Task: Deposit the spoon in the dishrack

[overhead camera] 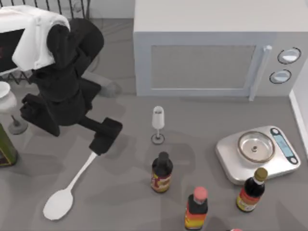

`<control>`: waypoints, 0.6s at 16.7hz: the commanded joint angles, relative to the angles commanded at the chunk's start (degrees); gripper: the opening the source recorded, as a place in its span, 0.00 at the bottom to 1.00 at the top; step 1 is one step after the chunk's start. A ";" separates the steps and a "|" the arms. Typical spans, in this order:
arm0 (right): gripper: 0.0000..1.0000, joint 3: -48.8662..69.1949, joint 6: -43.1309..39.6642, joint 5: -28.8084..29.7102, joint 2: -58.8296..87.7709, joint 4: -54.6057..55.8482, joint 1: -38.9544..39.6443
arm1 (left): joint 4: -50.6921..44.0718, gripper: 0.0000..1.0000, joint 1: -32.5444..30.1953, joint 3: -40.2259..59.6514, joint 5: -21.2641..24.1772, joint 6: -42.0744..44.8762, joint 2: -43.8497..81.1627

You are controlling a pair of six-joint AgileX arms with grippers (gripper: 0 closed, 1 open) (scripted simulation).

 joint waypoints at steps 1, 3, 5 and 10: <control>1.00 0.00 0.00 0.00 0.00 0.00 0.00 | 0.73 1.00 -0.06 -0.53 0.00 0.07 0.38; 1.00 0.00 0.00 0.00 0.00 0.00 0.00 | 4.00 1.00 -0.11 -2.49 0.01 0.16 1.91; 1.00 0.00 0.00 0.00 0.00 0.00 0.00 | 9.55 1.00 -0.12 -5.21 0.02 0.19 4.23; 1.00 0.00 0.00 0.00 0.00 0.00 0.00 | 20.97 1.00 -0.12 -11.38 0.05 0.27 9.48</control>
